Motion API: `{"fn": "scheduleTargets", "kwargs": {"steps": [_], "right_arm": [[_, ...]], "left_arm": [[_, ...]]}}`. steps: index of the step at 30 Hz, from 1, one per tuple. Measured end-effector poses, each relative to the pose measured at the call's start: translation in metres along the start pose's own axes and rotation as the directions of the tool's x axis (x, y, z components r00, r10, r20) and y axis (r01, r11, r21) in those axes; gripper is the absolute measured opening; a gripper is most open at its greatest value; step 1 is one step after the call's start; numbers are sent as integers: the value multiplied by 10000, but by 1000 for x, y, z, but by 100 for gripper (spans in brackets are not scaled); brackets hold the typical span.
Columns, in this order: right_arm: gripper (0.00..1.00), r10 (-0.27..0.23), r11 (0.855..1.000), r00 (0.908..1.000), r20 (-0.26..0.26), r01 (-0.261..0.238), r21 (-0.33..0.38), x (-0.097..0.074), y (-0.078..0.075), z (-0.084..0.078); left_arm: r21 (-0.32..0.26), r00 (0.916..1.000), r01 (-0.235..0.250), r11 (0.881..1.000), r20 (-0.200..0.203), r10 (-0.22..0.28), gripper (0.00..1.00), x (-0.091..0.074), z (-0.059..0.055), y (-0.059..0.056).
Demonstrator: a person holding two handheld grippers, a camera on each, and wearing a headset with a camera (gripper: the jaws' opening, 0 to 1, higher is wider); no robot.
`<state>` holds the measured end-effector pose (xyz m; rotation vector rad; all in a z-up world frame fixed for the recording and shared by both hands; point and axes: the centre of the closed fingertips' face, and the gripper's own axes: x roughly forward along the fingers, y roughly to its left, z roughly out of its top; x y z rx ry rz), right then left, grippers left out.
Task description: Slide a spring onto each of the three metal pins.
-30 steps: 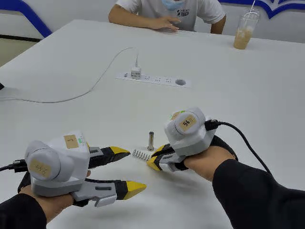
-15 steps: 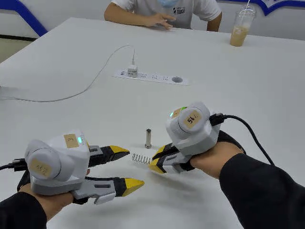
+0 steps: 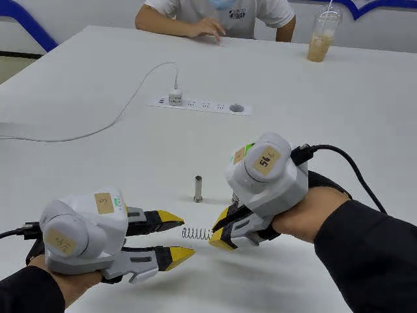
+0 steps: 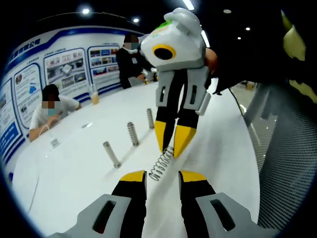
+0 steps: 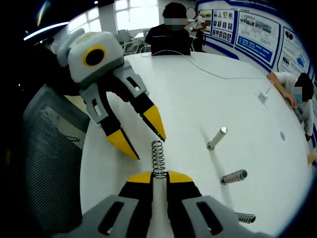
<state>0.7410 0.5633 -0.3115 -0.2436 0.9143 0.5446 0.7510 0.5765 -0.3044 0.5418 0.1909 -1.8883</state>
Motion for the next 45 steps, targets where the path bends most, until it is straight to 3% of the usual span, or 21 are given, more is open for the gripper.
{"fn": "scheduleTargets", "kwargs": {"steps": [8,13,30,45], "right_arm": [[11,246,9991,9987,-444,-261,-331,-6,9,2],[11,217,9988,9991,-365,-233,-427,-12,11,8],[11,27,9985,9970,777,15,-546,-24,12,36],[11,-86,9990,9812,1928,169,-413,-26,12,58]], "left_arm": [[438,9999,91,9990,-53,-89,15,1,1,-2],[530,9999,102,9985,-70,-99,13,1,1,-2],[330,10000,77,9994,41,-78,11,1,3,-2],[73,9994,138,9999,326,-140,11,2,9,-4]]}}
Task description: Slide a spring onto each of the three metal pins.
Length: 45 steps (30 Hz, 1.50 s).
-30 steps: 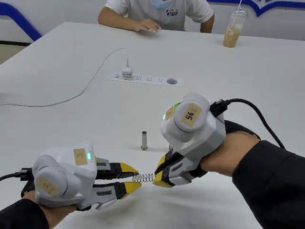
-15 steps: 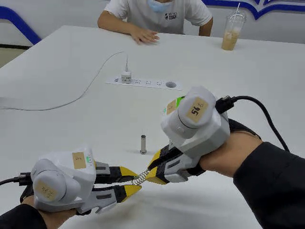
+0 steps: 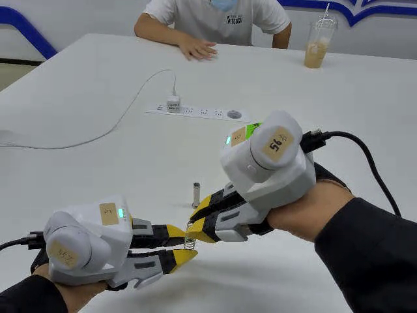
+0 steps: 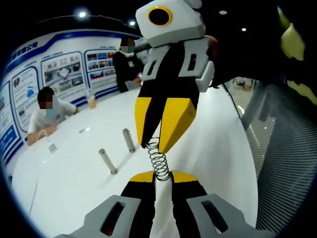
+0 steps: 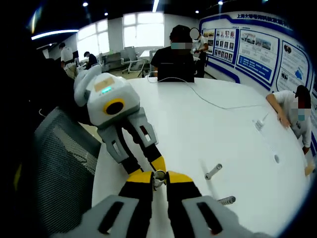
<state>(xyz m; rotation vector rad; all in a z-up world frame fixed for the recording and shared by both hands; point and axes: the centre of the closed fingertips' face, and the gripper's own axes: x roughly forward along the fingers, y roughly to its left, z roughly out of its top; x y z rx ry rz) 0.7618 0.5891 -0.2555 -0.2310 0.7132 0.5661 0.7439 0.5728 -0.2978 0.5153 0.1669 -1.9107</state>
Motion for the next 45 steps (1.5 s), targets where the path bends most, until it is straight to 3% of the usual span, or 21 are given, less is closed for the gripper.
{"fn": "scheduleTargets", "kwargs": {"steps": [12,20,31,39,45], "right_arm": [[11,-104,9999,9999,131,104,31,0,-2,3],[11,-305,9995,9994,176,304,52,-4,-9,5],[11,-988,9951,9942,420,984,120,-17,-35,14],[11,-1654,9862,9832,766,1643,213,-26,-59,27],[11,-1963,9805,9760,943,1948,246,-28,-69,34]], "left_arm": [[-122,9998,-44,9999,171,46,12,-1,2,1],[-427,9990,-378,9984,225,388,23,-4,1,10],[-922,9960,-760,9928,394,799,34,-12,2,21],[-1094,9937,-994,9890,407,1043,40,-14,2,26],[-1215,9921,-1137,9861,399,1193,44,-16,1,30]]}}
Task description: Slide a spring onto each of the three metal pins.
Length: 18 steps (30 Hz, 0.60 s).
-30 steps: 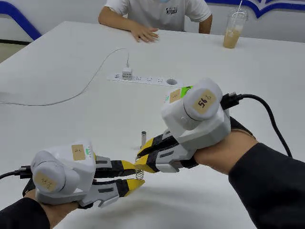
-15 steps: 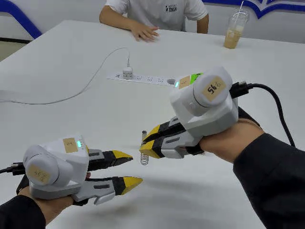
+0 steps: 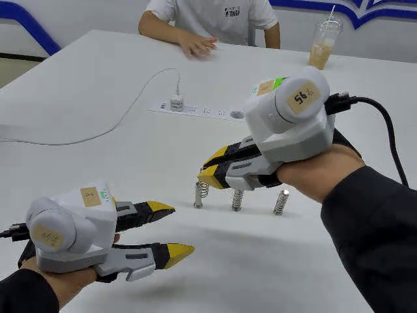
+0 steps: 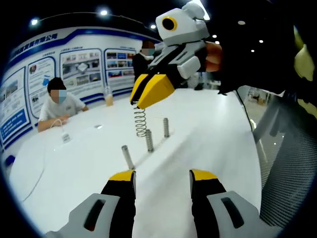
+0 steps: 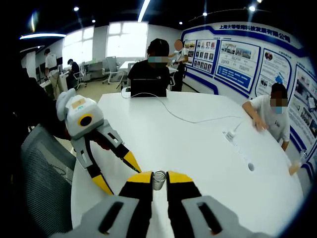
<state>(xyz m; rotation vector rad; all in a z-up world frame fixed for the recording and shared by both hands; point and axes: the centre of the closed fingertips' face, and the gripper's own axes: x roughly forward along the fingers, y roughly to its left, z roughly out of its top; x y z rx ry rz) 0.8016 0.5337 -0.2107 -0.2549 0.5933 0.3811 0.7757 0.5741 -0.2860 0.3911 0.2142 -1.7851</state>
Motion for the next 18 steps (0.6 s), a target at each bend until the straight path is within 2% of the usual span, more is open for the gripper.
{"fn": "scheduleTargets", "kwargs": {"steps": [10,18], "right_arm": [[11,-369,9992,9992,164,367,143,7,-17,5],[11,-474,9984,9989,25,473,320,24,-33,-3]], "left_arm": [[-215,9997,-224,9995,-69,223,52,-2,-2,5],[-328,9992,-388,9987,-87,385,58,-3,-2,8]]}}
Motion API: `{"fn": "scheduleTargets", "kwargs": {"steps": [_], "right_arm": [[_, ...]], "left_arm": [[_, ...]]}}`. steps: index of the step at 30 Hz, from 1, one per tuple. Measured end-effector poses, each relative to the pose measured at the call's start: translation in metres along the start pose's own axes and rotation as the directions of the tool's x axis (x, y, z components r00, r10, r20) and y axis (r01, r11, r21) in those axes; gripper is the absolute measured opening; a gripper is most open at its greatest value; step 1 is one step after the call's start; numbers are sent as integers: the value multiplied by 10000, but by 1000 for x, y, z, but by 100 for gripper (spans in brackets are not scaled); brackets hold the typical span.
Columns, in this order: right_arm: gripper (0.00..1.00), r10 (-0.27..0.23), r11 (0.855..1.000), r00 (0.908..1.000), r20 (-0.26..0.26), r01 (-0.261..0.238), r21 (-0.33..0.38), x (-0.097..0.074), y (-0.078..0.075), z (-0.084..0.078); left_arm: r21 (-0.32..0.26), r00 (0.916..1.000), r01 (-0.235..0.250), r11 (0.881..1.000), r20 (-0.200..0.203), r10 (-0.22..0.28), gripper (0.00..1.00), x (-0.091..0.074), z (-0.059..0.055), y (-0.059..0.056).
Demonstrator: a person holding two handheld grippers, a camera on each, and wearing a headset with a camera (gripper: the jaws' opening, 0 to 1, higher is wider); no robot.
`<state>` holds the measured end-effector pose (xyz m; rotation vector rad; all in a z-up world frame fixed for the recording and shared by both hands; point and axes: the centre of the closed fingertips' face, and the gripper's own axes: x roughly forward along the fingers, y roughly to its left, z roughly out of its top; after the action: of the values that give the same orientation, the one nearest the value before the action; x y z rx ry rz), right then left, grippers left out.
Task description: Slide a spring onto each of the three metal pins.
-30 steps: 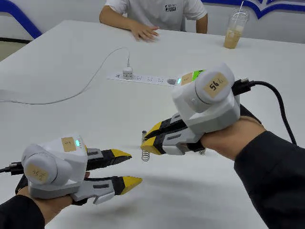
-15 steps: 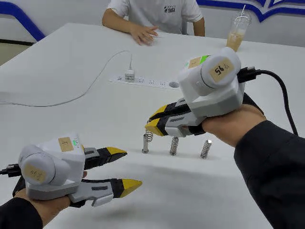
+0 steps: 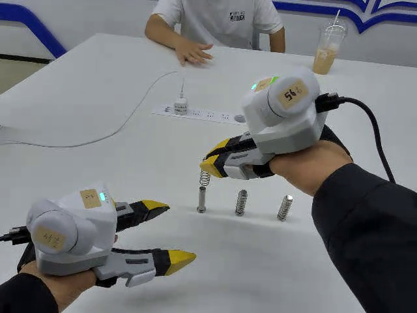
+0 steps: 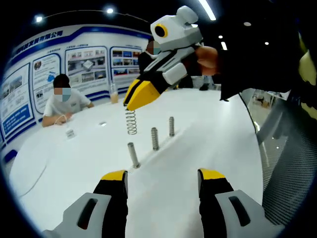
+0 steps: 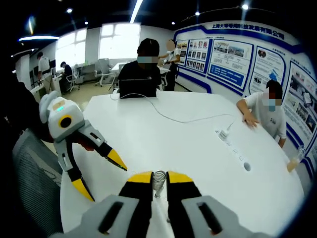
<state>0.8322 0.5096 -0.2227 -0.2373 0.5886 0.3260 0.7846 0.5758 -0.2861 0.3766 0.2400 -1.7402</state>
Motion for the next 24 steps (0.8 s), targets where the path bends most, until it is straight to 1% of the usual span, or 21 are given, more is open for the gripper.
{"fn": "scheduleTargets", "kwargs": {"steps": [6,11,16,18,20,24], "right_arm": [[11,17,10000,9999,-160,-16,59,7,1,-7],[11,-37,9998,9998,-217,40,175,11,-1,-10],[11,-47,9997,9995,-320,55,253,16,-3,-18],[11,-75,9996,9995,-319,84,287,16,-3,-19],[11,-83,9990,9997,-210,92,437,16,-3,-18],[11,-75,9991,9996,-288,88,420,18,-2,-20]], "left_arm": [[-118,9999,-115,9999,-35,115,62,-2,-2,2],[-177,9998,-173,9997,-43,172,65,-2,-3,3],[-205,9998,-188,9996,-42,188,66,-3,-4,3],[-211,9998,-185,9996,-50,184,66,-2,-4,3],[-223,9998,-182,9996,-53,180,66,-2,-4,3],[-219,9998,-168,9996,-86,167,66,-2,-4,3]]}}
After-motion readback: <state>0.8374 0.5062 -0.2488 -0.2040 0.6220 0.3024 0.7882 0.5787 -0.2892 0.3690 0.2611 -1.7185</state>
